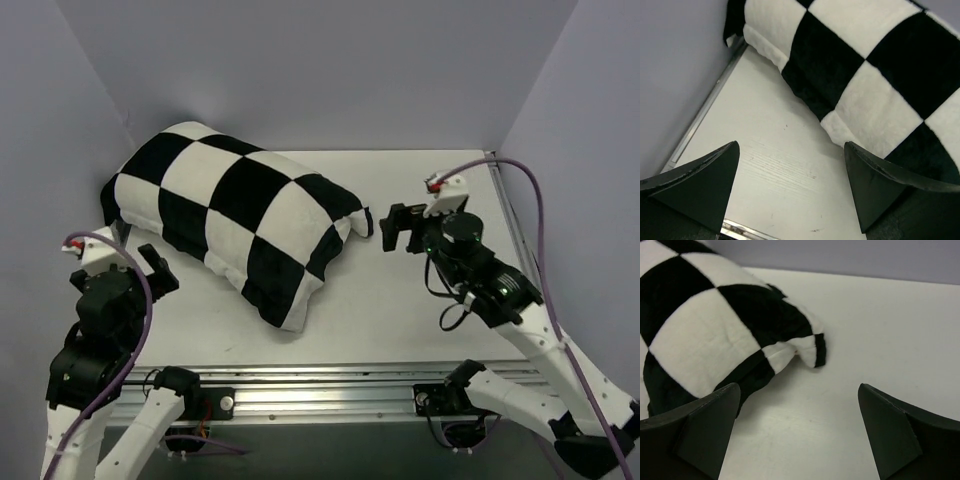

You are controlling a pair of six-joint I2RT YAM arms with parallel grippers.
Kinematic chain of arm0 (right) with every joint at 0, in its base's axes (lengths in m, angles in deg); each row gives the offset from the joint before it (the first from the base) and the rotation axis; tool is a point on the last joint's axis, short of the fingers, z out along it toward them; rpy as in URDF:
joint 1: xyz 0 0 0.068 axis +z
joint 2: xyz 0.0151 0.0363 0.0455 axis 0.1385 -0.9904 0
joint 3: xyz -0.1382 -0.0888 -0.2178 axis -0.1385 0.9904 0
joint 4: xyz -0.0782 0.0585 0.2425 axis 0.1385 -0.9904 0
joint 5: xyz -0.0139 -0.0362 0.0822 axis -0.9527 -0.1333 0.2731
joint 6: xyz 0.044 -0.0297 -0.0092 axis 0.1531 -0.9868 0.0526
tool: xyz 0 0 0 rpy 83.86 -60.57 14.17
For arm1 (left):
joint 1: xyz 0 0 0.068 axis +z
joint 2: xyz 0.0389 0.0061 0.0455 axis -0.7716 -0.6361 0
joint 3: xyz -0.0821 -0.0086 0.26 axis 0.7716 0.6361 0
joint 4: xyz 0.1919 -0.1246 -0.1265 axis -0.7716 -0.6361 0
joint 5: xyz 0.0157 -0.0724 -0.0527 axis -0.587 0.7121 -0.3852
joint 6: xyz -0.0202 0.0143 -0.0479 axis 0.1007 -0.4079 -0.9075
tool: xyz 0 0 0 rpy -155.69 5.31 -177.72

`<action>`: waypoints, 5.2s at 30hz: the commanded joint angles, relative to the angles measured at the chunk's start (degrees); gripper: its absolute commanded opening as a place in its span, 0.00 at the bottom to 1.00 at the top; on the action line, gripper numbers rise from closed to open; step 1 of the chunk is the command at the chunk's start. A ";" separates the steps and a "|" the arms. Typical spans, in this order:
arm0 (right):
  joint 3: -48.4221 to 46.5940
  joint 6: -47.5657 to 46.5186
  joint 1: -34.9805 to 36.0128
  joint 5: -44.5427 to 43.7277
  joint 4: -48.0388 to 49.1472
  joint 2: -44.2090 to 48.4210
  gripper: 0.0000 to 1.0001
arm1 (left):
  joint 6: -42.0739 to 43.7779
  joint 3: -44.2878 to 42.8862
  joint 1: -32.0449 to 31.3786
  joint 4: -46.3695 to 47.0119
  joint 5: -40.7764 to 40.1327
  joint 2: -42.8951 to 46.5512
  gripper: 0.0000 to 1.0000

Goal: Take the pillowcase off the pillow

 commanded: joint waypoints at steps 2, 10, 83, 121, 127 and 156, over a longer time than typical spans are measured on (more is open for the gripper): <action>-0.37 2.70 2.52 14.32 7.21 -11.72 1.00 | -1.81 6.61 -0.14 6.68 4.27 -2.08 0.94; -5.38 -2.64 8.85 21.00 18.64 -30.01 1.00 | -2.69 15.87 1.00 12.77 8.05 -3.40 0.94; -18.59 -4.88 7.98 8.91 -1.13 -51.95 0.00 | -1.90 16.57 11.28 14.17 14.64 -5.95 0.94; 2.52 17.99 13.34 9.41 14.51 -27.23 0.95 | -40.21 49.52 7.95 70.05 52.18 -14.63 0.94; 2.88 16.59 13.60 9.68 14.69 -24.15 0.95 | -39.43 50.76 1.18 78.41 46.65 -20.96 0.94; 4.72 14.92 14.22 9.51 12.76 -17.30 0.91 | -40.58 49.36 -2.60 106.20 45.15 -41.47 0.18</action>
